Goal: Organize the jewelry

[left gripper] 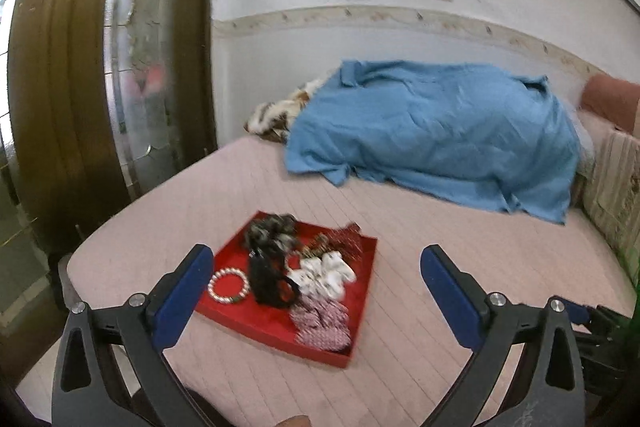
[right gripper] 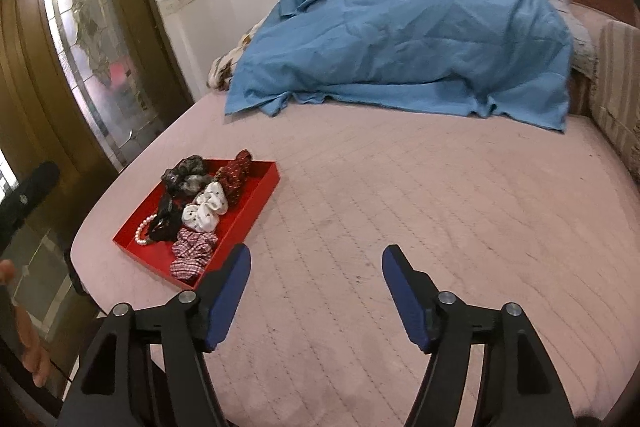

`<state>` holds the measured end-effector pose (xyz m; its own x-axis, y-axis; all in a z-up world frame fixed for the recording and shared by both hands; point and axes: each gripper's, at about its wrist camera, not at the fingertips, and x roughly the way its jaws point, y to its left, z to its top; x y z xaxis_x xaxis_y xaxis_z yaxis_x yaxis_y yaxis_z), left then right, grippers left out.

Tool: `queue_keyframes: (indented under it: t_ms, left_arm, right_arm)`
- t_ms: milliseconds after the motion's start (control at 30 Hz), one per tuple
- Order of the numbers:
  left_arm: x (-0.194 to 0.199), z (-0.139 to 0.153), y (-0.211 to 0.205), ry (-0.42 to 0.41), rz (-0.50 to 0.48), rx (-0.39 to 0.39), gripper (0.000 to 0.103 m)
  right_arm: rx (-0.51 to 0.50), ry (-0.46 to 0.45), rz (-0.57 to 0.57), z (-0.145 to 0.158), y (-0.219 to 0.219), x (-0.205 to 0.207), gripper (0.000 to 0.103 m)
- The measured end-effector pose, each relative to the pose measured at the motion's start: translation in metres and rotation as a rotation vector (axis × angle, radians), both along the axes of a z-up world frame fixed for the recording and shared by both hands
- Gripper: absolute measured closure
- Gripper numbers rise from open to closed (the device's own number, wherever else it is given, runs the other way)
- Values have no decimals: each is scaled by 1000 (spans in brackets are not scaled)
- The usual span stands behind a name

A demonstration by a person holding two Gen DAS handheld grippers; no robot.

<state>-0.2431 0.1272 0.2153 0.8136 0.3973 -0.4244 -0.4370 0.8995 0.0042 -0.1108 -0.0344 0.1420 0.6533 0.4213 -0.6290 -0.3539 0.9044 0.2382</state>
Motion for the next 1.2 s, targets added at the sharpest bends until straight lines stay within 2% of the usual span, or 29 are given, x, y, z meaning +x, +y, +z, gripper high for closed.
queue_keyframes:
  t_ms: [133,300,400,533,733,900,1200]
  left_arm:
    - [3,-2,-15,11,-1,8,0]
    - [-9,6,-28,-78,18,15,0]
    - [-11,10,-34,-94,3,7,0]
    - [2,-1,-44,-24,-15,19,0]
    - [21,-24,-48,83,-10,-18,0]
    - [30,-40,-44,161,12,-35,0]
    - [37,-62,-36,248,11,-76,0]
  right_arm:
    - [-20,-14,-30,-3,-14,-5,30]
    - [-2,-2,-64,-7,-32,-8,29]
    - [-9,-12,-87,-9,-40,-10,29]
    - [-59,-37,-138,-10,-47,-12,25]
    - [-142,-79,-187,-12,-54,-18,24]
    - [-162,-68,-204,-16,-58,-17,22]
    - [-184,-26,-187,-26,-52,-14,21]
